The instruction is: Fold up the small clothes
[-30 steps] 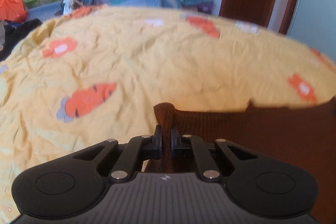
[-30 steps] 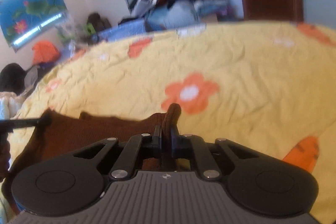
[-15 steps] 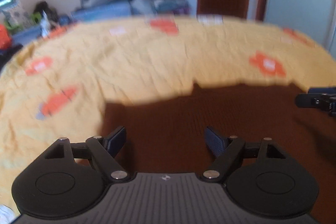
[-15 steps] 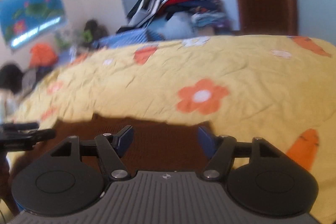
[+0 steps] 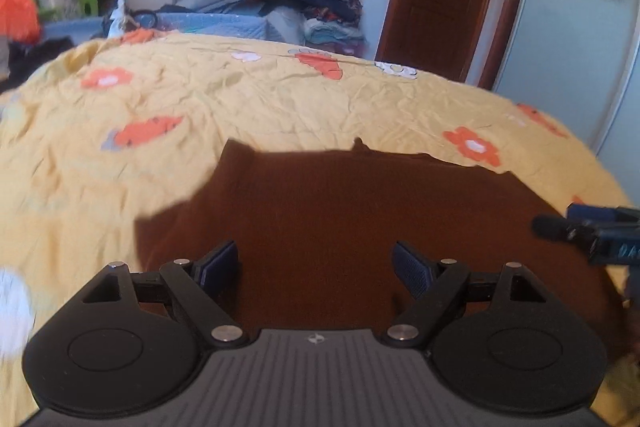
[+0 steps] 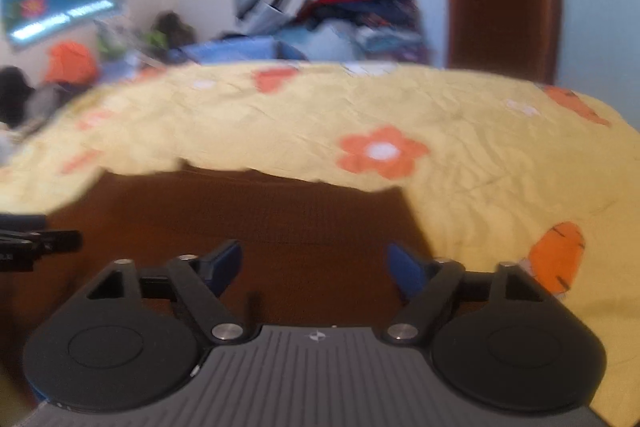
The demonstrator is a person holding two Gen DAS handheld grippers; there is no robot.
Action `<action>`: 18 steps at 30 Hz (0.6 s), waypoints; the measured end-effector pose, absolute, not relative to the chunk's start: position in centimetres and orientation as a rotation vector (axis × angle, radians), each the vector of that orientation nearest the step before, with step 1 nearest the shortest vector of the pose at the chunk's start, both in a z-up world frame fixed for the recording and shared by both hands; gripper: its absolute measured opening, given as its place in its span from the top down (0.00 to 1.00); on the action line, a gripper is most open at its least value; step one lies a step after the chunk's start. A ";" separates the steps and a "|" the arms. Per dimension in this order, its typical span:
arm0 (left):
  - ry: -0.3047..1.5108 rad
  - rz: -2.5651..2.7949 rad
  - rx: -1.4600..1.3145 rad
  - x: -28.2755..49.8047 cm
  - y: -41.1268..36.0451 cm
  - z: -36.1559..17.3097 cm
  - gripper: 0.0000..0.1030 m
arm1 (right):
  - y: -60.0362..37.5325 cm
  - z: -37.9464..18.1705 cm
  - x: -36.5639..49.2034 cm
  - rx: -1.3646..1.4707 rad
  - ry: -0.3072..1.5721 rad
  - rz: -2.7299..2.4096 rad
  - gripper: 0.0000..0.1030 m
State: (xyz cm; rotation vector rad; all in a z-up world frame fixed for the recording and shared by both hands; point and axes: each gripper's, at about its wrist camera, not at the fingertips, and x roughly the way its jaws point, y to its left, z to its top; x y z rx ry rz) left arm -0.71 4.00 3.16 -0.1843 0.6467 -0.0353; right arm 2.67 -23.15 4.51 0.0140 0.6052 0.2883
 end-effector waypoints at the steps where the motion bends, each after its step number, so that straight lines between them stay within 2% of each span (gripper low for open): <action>1: 0.651 -0.024 -0.195 -1.9 4.2 3.0 0.18 | -22.7 4.1 2.1 -0.015 0.631 0.299 0.00; 3: 0.672 0.017 -0.258 -3.9 5.3 2.7 0.18 | -22.4 1.6 2.2 -0.080 0.742 0.282 0.01; 5: 0.660 0.036 -0.376 -6.3 6.8 2.8 0.18 | -23.1 0.8 1.2 -0.091 0.672 0.317 0.00; 8: 0.713 0.045 -0.509 -8.6 8.4 2.4 0.17 | -23.1 2.6 1.1 -0.033 0.708 0.257 0.01; 13: 0.752 0.086 -0.715 -10.2 10.9 0.8 0.18 | -22.5 5.2 -1.2 0.116 0.648 0.313 0.01; 18: 0.726 0.093 -0.917 -10.7 13.1 0.1 0.18 | -20.6 6.4 -2.6 0.127 0.656 0.376 0.01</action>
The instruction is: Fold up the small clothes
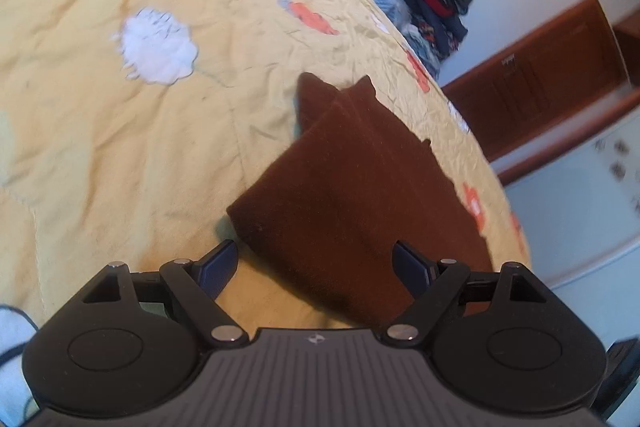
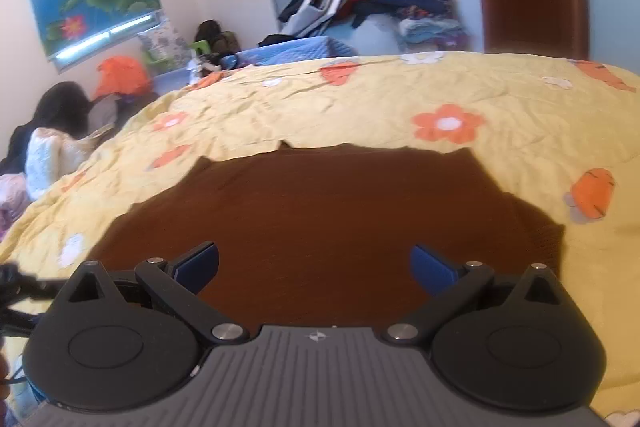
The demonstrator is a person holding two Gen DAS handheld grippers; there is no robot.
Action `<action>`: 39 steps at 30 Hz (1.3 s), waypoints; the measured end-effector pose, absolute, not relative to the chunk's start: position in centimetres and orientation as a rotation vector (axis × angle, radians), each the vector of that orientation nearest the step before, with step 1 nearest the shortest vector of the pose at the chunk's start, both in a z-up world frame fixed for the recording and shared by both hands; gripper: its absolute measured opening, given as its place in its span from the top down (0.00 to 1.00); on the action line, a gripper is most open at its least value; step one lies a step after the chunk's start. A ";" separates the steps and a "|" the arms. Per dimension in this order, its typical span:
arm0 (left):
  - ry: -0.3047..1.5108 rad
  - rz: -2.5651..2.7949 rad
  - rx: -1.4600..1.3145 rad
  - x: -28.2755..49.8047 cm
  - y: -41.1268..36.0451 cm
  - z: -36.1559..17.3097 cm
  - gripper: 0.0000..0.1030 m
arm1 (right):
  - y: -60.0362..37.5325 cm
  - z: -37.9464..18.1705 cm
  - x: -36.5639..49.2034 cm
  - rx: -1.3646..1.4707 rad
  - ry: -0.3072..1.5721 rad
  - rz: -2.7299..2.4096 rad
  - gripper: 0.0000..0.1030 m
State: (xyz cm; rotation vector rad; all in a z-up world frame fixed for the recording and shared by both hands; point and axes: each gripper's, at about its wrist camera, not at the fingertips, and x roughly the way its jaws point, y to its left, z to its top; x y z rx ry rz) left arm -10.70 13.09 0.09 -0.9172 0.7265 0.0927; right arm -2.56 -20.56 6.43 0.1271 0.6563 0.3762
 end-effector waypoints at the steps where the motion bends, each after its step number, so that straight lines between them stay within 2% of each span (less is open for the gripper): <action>1: 0.718 0.095 -0.939 -10.6 13.3 0.0 0.18 | -20.3 6.6 -2.7 0.130 0.659 0.386 0.01; 4: 0.676 0.104 -0.949 -9.1 12.7 -0.3 0.20 | -19.7 7.1 -2.5 0.197 0.674 0.429 0.00; 5: 0.675 0.131 -0.912 -8.6 12.2 -0.1 0.31 | -19.5 7.2 -2.2 0.230 0.685 0.442 0.00; 6: 0.691 0.151 -0.877 -8.0 11.8 0.1 0.50 | -19.2 7.3 -1.8 0.257 0.699 0.449 0.00; 7: 0.713 0.162 -0.853 -7.3 11.6 0.0 0.61 | -18.9 7.6 -1.4 0.277 0.716 0.453 0.00; 8: 0.734 0.171 -0.836 -7.0 11.5 -0.1 0.75 | -18.5 7.9 -1.0 0.289 0.728 0.465 0.00; 9: 0.744 0.171 -0.813 -6.7 11.5 -0.2 0.80 | -18.0 8.2 -0.7 0.296 0.735 0.484 0.00; 17: 0.739 0.157 -0.535 -7.1 9.6 1.7 0.88 | -11.3 10.2 3.2 0.238 0.841 0.678 0.00; 22: 0.639 0.144 -0.188 -8.0 5.2 3.8 0.88 | -5.3 9.6 5.7 0.187 0.985 0.835 0.00; 27: 0.646 0.122 -0.011 -7.4 2.4 3.3 0.89 | 0.3 8.3 7.3 0.010 1.113 0.880 0.03; 31: 0.601 0.092 0.126 -7.9 0.4 3.5 0.89 | 3.6 6.8 7.8 -0.226 1.175 0.854 0.16; 33: 0.587 0.080 0.186 -8.0 -0.4 3.6 0.89 | 4.0 5.4 8.3 -0.306 1.204 0.812 0.27; 35: 0.580 0.067 0.235 -8.0 -0.7 3.6 0.89 | 3.2 4.8 8.7 -0.326 1.184 0.802 0.52; 36: 0.576 0.055 0.265 -7.9 -1.0 3.8 0.89 | 2.4 5.0 9.0 -0.295 1.177 0.806 0.58; 37: 0.566 0.037 0.291 -7.9 -1.3 4.0 0.89 | 1.3 5.3 9.4 -0.246 1.173 0.820 0.69; 39: 0.537 -0.022 0.343 -7.9 -2.3 4.9 0.89 | -1.8 6.6 10.2 -0.131 1.146 0.849 0.72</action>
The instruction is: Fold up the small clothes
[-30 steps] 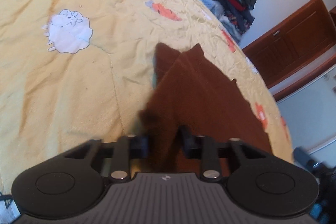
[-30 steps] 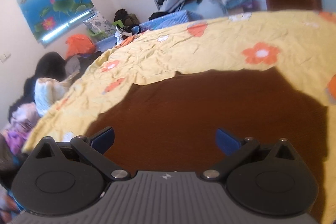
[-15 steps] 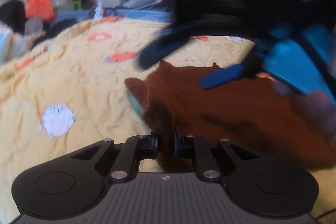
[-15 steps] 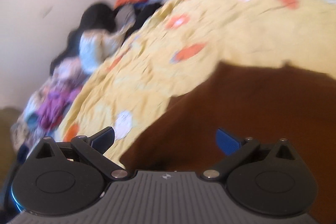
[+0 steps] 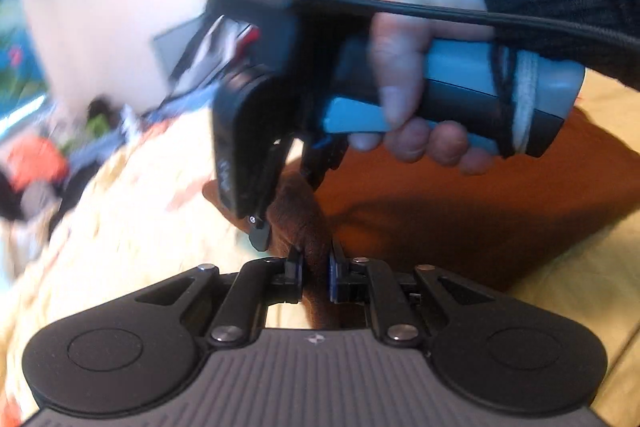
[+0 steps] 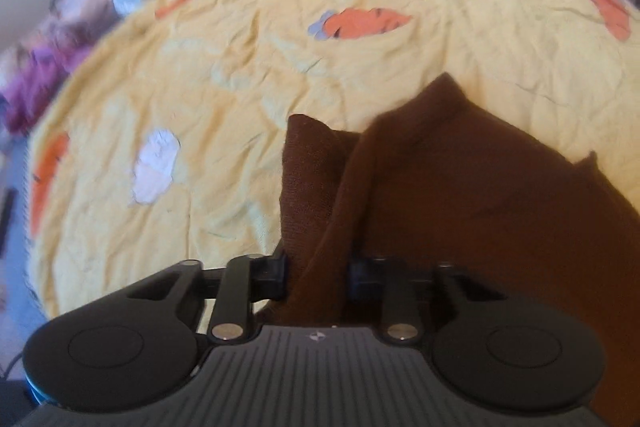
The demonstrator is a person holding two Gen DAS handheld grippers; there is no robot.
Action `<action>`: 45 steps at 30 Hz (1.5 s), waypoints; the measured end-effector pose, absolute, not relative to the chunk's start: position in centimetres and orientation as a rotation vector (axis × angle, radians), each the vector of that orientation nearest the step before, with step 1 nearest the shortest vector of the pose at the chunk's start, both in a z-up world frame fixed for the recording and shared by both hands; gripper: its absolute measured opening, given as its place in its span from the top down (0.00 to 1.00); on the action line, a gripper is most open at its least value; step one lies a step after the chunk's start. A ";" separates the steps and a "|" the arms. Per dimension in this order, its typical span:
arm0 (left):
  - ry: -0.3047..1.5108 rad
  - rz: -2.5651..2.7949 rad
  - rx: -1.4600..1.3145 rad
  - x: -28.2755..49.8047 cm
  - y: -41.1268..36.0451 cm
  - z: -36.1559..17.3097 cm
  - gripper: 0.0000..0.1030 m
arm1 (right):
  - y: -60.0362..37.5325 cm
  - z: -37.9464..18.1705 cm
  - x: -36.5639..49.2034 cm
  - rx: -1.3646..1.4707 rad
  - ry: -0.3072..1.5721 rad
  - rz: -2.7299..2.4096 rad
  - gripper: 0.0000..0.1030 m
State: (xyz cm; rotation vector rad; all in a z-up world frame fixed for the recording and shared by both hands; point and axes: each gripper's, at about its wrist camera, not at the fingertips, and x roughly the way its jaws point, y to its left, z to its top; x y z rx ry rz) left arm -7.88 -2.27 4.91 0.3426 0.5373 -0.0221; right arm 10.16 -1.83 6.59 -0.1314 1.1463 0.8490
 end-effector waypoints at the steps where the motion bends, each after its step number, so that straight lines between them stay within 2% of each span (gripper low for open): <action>1: 0.517 -0.061 0.367 -7.9 -3.0 5.5 0.89 | -3.8 7.2 10.4 -0.072 1.128 0.859 0.72; 8: 0.398 -0.384 0.421 -7.3 -12.0 7.6 0.89 | -23.2 9.9 7.9 0.305 0.942 0.733 0.73; 12: 0.489 -0.596 0.389 -6.2 -16.5 5.1 0.86 | -33.0 6.6 5.6 0.468 0.942 0.554 0.73; 13: 0.529 -0.604 0.372 -5.9 -17.0 4.4 0.86 | -34.6 5.3 5.3 0.493 0.971 0.510 0.71; 14: 0.562 -0.598 0.363 -5.9 -17.2 4.0 0.86 | -35.5 3.9 5.1 0.508 0.998 0.469 0.65; 16: 0.559 -0.590 0.349 -6.4 -16.3 4.1 0.83 | -36.9 2.5 4.5 0.604 0.967 0.498 0.63; 17: 0.540 -0.582 0.347 -6.9 -15.6 4.4 0.77 | -37.1 2.3 4.3 0.643 0.955 0.512 0.57; 19: 0.503 -0.544 0.336 -7.7 -13.8 5.3 0.42 | -37.1 2.7 4.4 0.665 0.911 0.532 0.47; 20: 0.484 -0.508 0.327 -8.1 -13.0 5.8 0.12 | -36.9 2.9 4.7 0.664 0.897 0.539 0.46; 21: 0.457 -0.467 0.309 -8.4 -11.8 6.3 0.04 | -36.7 2.9 5.2 0.666 0.895 0.539 0.46; 23: 0.430 -0.433 0.260 -8.8 -9.7 7.1 0.04 | -36.6 2.6 6.1 0.659 0.904 0.521 0.46; 24: 0.439 -0.420 0.237 -8.7 -8.8 7.5 0.04 | -36.4 2.4 6.5 0.640 0.913 0.517 0.49; 25: 0.449 -0.394 0.217 -8.5 -8.0 7.7 0.04 | -36.1 2.2 6.8 0.611 0.926 0.510 0.72; 26: 0.457 -0.360 0.201 -8.2 -7.2 7.8 0.04 | -35.8 2.2 6.8 0.582 0.926 0.510 0.77; 29: 0.515 -0.308 0.107 -6.6 -5.6 7.3 0.04 | -37.4 4.0 5.9 0.571 0.806 0.531 0.77; 31: 0.573 -0.347 -0.038 -4.7 -4.2 7.0 0.04 | -38.4 3.4 6.5 0.583 0.816 0.497 0.77; 32: 0.611 -0.372 -0.119 -3.5 -3.2 6.9 0.04 | -38.7 2.6 6.9 0.572 0.872 0.470 0.71; 33: 0.650 -0.370 -0.198 -2.0 -2.3 6.4 0.04 | -38.7 2.1 6.9 0.569 0.896 0.457 0.70; 34: 0.691 -0.360 -0.268 -0.5 -1.9 5.8 0.04 | -39.1 2.2 6.5 0.589 0.875 0.470 0.66; 35: 0.741 -0.351 -0.345 1.2 -1.2 5.0 0.04 | -39.7 2.7 5.9 0.618 0.851 0.470 0.47; 36: 0.787 -0.339 -0.431 2.8 -0.6 4.2 0.04 | -40.4 3.3 5.4 0.653 0.806 0.456 0.35; 37: 0.823 -0.340 -0.508 4.1 -0.2 3.4 0.04 | -41.1 3.8 4.9 0.677 0.746 0.438 0.14; 39: 0.888 -0.372 -0.635 6.6 0.3 1.8 0.04 | -42.1 4.2 5.2 0.675 0.736 0.389 0.13; 43: 0.949 -0.427 -0.698 10.1 -0.9 0.1 0.05 | -41.5 2.4 7.4 0.626 0.872 0.320 0.30; 44: 0.952 -0.429 -0.701 10.6 -1.1 0.1 0.12 | -41.2 1.8 7.7 0.628 0.889 0.322 0.34; 45: 0.958 -0.430 -0.698 11.1 -1.4 0.1 0.45 | -40.9 1.6 7.8 0.634 0.881 0.334 0.35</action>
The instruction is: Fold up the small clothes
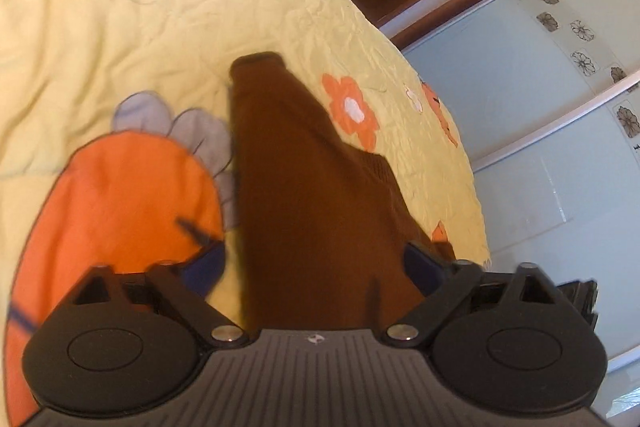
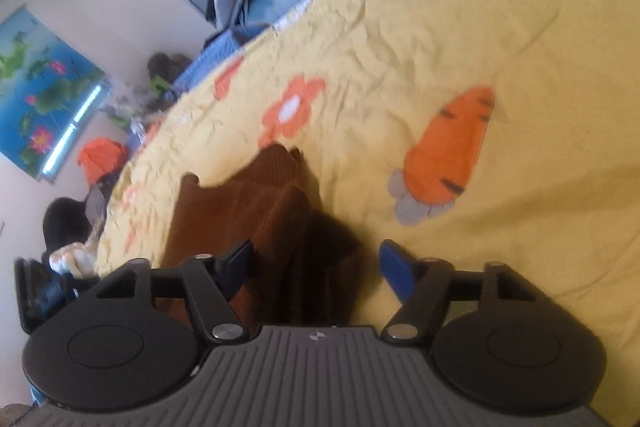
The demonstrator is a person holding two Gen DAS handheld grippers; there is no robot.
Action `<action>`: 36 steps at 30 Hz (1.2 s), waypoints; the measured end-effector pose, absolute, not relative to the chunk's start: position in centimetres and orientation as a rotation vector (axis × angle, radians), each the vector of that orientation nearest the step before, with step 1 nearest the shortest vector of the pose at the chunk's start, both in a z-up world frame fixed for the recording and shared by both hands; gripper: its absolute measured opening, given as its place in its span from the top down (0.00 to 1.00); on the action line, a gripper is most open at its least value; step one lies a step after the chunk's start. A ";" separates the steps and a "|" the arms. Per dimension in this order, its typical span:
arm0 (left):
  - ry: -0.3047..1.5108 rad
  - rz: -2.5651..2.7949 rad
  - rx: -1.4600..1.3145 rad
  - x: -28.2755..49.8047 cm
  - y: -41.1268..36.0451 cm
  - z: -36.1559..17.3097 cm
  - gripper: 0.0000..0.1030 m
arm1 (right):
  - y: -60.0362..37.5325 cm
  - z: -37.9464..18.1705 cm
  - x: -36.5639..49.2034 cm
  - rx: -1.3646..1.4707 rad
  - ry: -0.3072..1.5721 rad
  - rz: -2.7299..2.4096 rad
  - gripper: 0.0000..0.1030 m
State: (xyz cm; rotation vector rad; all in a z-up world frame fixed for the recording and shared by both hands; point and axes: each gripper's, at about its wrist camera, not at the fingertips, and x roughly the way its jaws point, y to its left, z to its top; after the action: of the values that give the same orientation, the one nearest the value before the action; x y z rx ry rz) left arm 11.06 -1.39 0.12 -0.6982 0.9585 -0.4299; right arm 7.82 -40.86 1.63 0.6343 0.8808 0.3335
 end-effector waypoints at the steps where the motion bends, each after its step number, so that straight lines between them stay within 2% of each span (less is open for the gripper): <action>1: 0.983 -0.421 -0.677 11.8 -1.7 0.0 0.66 | -40.5 1.4 8.0 0.649 0.884 0.342 0.41; 2: 1.003 -0.398 -0.638 12.1 -2.1 0.0 0.78 | -40.2 1.1 8.1 0.663 0.893 0.354 0.60; 3: 1.005 -0.381 -0.590 12.4 -2.3 0.1 0.84 | -39.6 0.8 8.1 0.667 0.901 0.359 0.71; 6: 0.930 -0.380 -0.444 12.4 -2.7 2.1 0.89 | -38.2 1.5 7.8 0.611 0.861 0.346 0.73; 10: 0.819 -0.378 -0.325 12.3 -1.4 5.4 0.89 | -37.0 3.2 8.2 0.627 0.797 0.399 0.76; 14: 0.779 -0.282 -0.280 13.1 0.9 6.6 0.87 | -34.5 2.9 10.1 0.663 0.779 0.434 0.74; 15: 0.792 -0.269 -0.269 13.1 1.4 6.3 0.86 | -33.8 2.6 10.5 0.659 0.789 0.418 0.70; 17: 0.805 -0.237 -0.221 11.6 2.2 6.0 0.84 | -33.1 2.5 10.6 0.658 0.804 0.380 0.50; 19: 0.734 -0.235 -0.095 8.0 2.3 6.4 0.83 | -33.4 3.2 9.3 0.677 0.776 0.396 0.47; 20: 0.692 -0.248 -0.023 5.8 2.1 6.5 0.78 | -33.8 3.7 8.3 0.682 0.762 0.408 0.47; 21: 0.653 -0.270 0.051 3.5 1.6 6.4 0.62 | -34.1 4.2 7.3 0.681 0.754 0.422 0.47; 22: 0.617 -0.304 0.131 1.1 1.1 6.2 0.51 | -34.1 4.7 6.5 0.672 0.753 0.439 0.47; 23: 0.577 -0.343 0.210 -1.1 0.3 5.8 0.30 | -33.9 5.1 5.8 0.655 0.761 0.455 0.47; 24: 0.535 -0.377 0.287 -3.0 -0.6 5.3 0.25 | -33.5 5.4 5.2 0.633 0.772 0.467 0.47; 26: 0.506 -0.431 0.422 -5.7 -2.4 4.2 0.25 | -32.2 5.9 4.4 0.574 0.792 0.503 0.47; 29: 0.544 -0.455 0.471 -6.3 -3.8 2.8 0.25 | -30.2 5.7 4.2 0.472 0.845 0.514 0.47; 31: 0.588 -0.421 0.474 -5.0 -4.2 1.7 0.27 | -29.3 4.7 4.8 0.436 0.900 0.488 0.47; 32: 0.591 -0.401 0.476 -4.6 -4.2 1.4 0.36 | -29.0 4.1 5.0 0.428 0.919 0.474 0.47; 33: 0.595 -0.385 0.472 -4.2 -4.1 1.3 0.60 | -28.8 3.7 5.2 0.430 0.928 0.470 0.47; 34: 0.610 -0.375 0.445 -3.8 -3.7 1.5 0.71 | -28.7 3.6 5.2 0.428 0.928 0.471 0.47; 35: 0.622 -0.382 0.390 -3.5 -3.0 2.1 0.78 | -28.5 3.8 5.0 0.426 0.925 0.479 0.68; 36: 0.625 -0.393 0.338 -3.4 -2.3 2.7 0.82 | -28.4 4.2 4.8 0.436 0.936 0.510 0.83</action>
State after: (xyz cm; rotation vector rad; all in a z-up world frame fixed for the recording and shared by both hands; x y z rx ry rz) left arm -3.37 -2.27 2.71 0.3380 0.6254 -0.3929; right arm 4.82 -28.41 4.17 0.4358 0.9360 0.5101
